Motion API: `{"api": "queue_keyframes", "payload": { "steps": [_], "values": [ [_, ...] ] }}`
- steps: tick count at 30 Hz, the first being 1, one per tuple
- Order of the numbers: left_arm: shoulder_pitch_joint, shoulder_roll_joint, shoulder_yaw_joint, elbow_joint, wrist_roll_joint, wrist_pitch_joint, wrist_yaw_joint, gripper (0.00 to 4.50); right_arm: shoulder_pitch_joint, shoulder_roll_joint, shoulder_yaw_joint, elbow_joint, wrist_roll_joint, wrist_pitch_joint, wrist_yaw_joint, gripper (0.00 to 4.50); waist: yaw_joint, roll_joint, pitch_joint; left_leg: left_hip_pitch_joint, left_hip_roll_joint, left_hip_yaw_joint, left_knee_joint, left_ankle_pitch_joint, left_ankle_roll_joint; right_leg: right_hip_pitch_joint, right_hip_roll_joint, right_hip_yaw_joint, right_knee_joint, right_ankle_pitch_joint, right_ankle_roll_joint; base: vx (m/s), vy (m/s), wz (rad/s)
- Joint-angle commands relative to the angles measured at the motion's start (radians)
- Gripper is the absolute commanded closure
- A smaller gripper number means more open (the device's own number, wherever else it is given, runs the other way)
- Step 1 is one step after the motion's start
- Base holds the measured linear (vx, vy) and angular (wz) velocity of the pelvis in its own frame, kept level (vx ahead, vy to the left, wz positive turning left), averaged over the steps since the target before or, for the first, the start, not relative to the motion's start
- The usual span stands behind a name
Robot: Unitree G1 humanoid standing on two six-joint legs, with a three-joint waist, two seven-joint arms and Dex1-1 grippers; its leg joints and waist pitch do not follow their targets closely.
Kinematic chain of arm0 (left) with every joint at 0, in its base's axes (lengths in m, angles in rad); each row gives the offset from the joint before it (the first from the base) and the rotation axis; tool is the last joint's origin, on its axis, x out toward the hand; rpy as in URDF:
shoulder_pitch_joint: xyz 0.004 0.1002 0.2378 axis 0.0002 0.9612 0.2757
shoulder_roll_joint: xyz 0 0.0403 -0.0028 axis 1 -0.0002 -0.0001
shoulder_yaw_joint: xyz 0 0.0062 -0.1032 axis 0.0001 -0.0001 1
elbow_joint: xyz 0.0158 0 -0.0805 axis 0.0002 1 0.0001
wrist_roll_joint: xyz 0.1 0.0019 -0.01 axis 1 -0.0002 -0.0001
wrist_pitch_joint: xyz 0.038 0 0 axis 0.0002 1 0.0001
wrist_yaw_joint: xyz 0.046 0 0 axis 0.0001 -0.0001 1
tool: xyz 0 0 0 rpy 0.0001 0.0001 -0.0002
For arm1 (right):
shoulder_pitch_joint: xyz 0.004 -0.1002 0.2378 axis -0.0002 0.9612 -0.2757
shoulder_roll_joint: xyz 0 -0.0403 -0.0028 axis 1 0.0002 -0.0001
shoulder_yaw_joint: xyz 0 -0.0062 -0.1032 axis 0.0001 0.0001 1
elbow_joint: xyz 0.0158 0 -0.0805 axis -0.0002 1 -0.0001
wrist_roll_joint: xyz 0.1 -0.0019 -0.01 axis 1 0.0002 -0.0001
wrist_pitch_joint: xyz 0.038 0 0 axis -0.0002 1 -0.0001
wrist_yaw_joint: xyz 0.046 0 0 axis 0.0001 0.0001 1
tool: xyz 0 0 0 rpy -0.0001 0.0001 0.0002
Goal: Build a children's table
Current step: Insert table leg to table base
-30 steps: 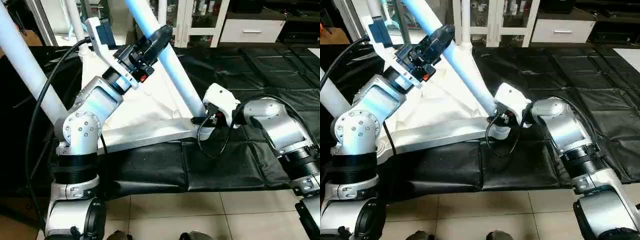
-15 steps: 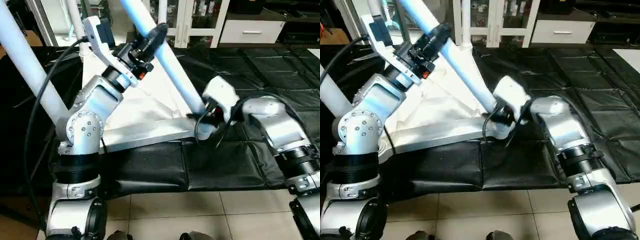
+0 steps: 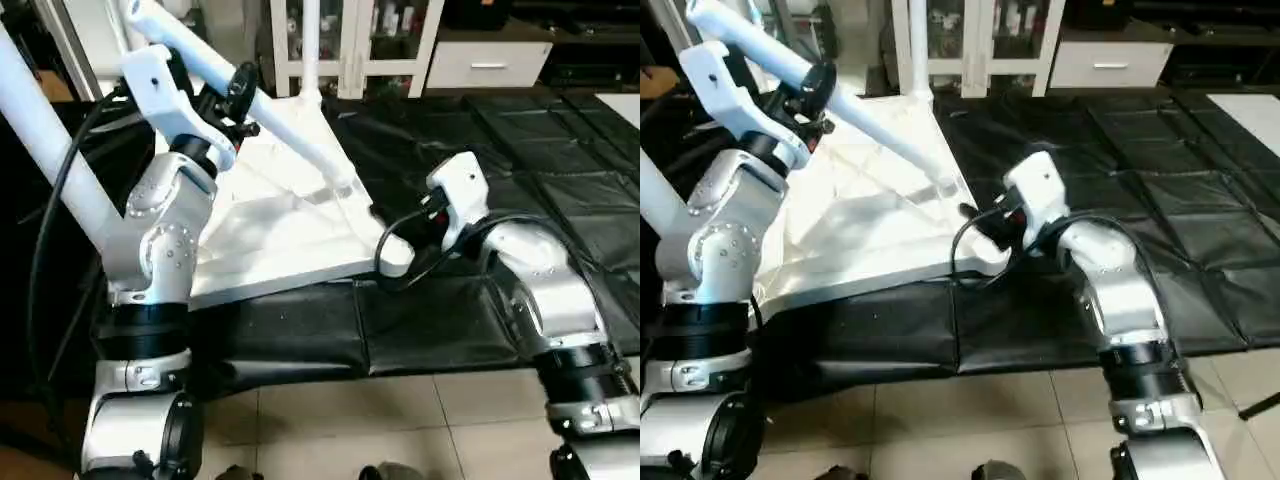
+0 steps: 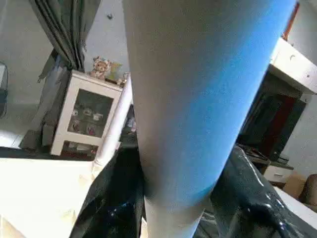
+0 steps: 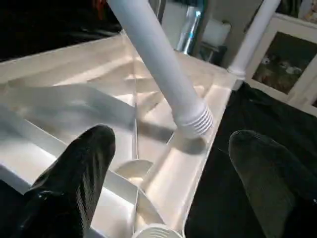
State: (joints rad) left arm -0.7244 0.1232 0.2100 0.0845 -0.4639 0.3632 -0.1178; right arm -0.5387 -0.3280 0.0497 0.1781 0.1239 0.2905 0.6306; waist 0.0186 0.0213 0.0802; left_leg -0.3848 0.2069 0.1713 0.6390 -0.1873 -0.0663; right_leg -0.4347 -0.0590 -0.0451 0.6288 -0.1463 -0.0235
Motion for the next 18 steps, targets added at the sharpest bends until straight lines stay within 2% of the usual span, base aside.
{"api": "queue_keyframes", "payload": {
  "steps": [1, 7, 10, 11, 12, 13, 14, 18],
  "values": [
    [-0.006, 0.004, -0.012, 0.005, 0.023, -0.015, 0.003, 2.96, 0.010, -0.009, 0.010, -0.036, 0.000, -0.020, -0.008, 0.43, 0.002, 0.012, -0.092, 0.017, -0.004, -0.003, -0.067, -0.273, 0.003, 0.065, -0.039, 0.019, -0.094, -0.347, -0.150, 0.000, 0.000, 0.00],
    [-0.010, -0.016, -0.020, -0.016, -0.009, -0.024, -0.030, 2.97, 0.021, -0.032, 0.031, -0.070, -0.029, -0.110, 0.031, 0.43, 0.004, 0.008, -0.094, 0.011, -0.006, -0.002, -0.064, -0.256, 0.016, 0.062, -0.039, 0.018, -0.101, -0.398, -0.116, 0.000, 0.000, 0.00],
    [-0.018, -0.034, 0.005, -0.043, -0.067, -0.024, -0.066, 2.97, 0.007, -0.067, 0.063, -0.064, -0.094, -0.157, 0.027, 0.43, 0.008, 0.003, -0.097, 0.011, -0.007, 0.000, -0.061, -0.229, 0.019, 0.061, -0.039, 0.019, -0.098, -0.381, -0.126, 0.000, 0.000, 0.00],
    [-0.017, -0.037, 0.007, -0.066, -0.102, -0.016, -0.098, 2.97, -0.003, -0.081, 0.082, -0.054, -0.130, -0.174, 0.016, 0.43, 0.011, 0.005, -0.096, 0.008, -0.005, 0.000, -0.061, -0.222, 0.021, 0.061, -0.041, 0.020, -0.096, -0.370, -0.133, 0.000, 0.000, 0.00],
    [-0.016, -0.040, 0.009, -0.080, -0.123, -0.009, -0.110, 2.97, -0.009, -0.085, 0.088, -0.050, -0.144, -0.180, 0.007, 0.43, 0.010, -0.007, -0.098, 0.005, -0.006, 0.001, -0.061, -0.212, 0.022, 0.065, -0.040, 0.020, -0.095, -0.361, -0.134, 0.000, 0.000, 0.00],
    [-0.013, -0.047, 0.018, -0.112, -0.172, 0.004, -0.135, 2.97, -0.024, -0.078, 0.094, -0.045, -0.161, -0.189, -0.016, 0.43, 0.014, 0.000, -0.098, 0.006, -0.002, 0.000, -0.062, -0.200, 0.024, 0.062, -0.043, 0.022, -0.090, -0.337, -0.147, 0.000, 0.000, 0.00],
    [-0.014, -0.050, 0.021, -0.119, -0.184, 0.005, -0.142, 2.97, -0.029, -0.074, 0.093, -0.044, -0.164, -0.193, -0.025, 0.43, 0.013, -0.004, -0.098, 0.004, -0.003, 0.001, -0.060, -0.193, 0.027, 0.064, -0.044, 0.022, -0.086, -0.321, -0.158, 0.000, 0.000, 0.00],
    [-0.014, -0.029, 0.010, -0.146, -0.220, 0.032, -0.206, 2.97, -0.077, -0.063, 0.104, 0.017, -0.233, -0.246, -0.107, 0.43, 0.014, -0.002, -0.099, 0.007, -0.002, 0.003, -0.060, -0.184, 0.033, 0.060, -0.042, 0.023, -0.083, -0.308, -0.160, 0.000, 0.000, 0.00]
  ]
}}
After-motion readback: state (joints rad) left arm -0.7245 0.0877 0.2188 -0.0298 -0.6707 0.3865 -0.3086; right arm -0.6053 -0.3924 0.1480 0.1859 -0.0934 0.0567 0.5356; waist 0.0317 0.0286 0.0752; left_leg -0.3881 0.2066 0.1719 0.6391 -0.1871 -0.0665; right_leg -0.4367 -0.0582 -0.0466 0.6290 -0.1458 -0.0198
